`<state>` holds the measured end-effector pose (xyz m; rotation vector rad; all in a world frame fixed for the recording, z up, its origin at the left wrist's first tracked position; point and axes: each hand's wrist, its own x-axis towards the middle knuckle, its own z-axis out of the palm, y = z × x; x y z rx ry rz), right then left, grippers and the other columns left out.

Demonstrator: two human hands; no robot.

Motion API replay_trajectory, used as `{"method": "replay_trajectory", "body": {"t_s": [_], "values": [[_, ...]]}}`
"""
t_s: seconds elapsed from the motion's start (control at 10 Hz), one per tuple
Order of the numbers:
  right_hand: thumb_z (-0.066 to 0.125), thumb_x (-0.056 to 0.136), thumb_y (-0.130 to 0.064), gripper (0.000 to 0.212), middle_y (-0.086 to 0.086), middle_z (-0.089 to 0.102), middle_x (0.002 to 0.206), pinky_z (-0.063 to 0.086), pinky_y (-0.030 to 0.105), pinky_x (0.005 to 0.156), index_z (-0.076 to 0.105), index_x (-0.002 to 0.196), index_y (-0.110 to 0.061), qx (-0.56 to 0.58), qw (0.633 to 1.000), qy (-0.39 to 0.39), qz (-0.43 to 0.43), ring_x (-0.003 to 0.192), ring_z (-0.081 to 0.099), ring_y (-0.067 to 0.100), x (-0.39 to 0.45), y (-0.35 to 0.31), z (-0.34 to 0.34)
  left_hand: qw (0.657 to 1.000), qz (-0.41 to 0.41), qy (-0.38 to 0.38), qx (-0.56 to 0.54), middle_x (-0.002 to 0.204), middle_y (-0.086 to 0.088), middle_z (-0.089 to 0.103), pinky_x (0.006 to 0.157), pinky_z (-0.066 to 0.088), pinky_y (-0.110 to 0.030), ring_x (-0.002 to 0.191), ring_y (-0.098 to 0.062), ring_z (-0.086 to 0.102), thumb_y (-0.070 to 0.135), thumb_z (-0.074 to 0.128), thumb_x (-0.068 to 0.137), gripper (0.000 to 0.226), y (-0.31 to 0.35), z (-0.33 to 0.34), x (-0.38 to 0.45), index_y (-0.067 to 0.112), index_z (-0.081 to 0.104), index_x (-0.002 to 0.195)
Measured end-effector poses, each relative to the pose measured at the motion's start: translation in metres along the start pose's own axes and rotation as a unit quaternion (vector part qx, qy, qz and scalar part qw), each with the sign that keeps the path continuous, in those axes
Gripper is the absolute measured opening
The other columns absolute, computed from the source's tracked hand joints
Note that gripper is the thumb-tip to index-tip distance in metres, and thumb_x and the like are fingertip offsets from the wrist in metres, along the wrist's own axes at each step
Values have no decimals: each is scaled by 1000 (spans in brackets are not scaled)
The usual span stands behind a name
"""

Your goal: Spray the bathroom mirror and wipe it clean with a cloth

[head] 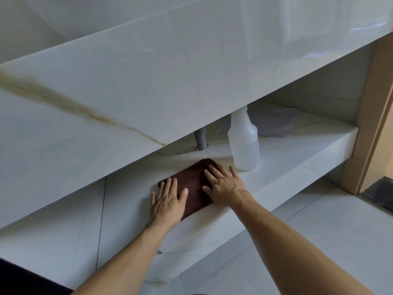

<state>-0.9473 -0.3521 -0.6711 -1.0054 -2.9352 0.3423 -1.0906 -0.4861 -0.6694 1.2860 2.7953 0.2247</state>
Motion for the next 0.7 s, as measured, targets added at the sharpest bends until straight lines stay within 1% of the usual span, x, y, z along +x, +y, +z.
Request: {"method": "replay_trajectory", "body": {"t_s": [0.1,0.2,0.3,0.4,0.5,0.6,0.7], "values": [[18,103,-57,66,-4,-6,168,-8,46,124,0,160,-28,7,1000,-2,1,154,-10,18,-5,1,-1,999,-7,-31,14,167,6,-3,123,-7,-46,153,-13,-7,54,14,103,64,-4,2,-10,26,3,159],[18,105,-52,63,-4,-3,168,-5,42,125,3,160,-26,36,999,22,8,154,-8,16,-18,5,-1,998,6,35,42,166,2,16,122,2,-50,153,-18,8,54,18,102,64,4,-1,-8,22,23,157],[19,106,-49,61,-2,3,168,1,39,126,9,160,-24,59,997,43,-3,155,-2,17,-34,13,-5,988,67,140,24,145,-5,53,111,29,-51,136,-27,45,56,26,94,65,24,-6,-8,16,56,137],[24,107,-45,59,1,15,167,9,37,125,16,159,-20,76,994,79,-6,154,8,20,-40,22,-17,983,95,153,-17,137,-7,58,102,37,-47,127,-30,51,41,47,99,43,44,-17,3,14,59,130],[25,107,-44,58,3,20,166,13,37,125,19,158,-18,92,993,77,-7,153,12,21,-43,27,-26,982,110,149,-34,137,-8,56,101,38,-45,126,-30,50,35,49,100,39,60,-31,12,13,58,130],[29,107,-42,56,6,27,163,17,37,124,28,156,-15,126,987,95,-7,152,17,21,-56,31,-36,975,151,154,-55,126,-7,60,94,42,-45,117,-31,55,31,54,97,28,78,-30,4,14,61,119],[36,106,-35,49,8,44,154,35,39,114,44,147,-9,167,977,135,0,143,38,24,-77,38,-49,956,232,176,-33,106,-7,63,84,46,-44,102,-32,59,24,63,91,14,97,-21,-3,15,61,101]]}}
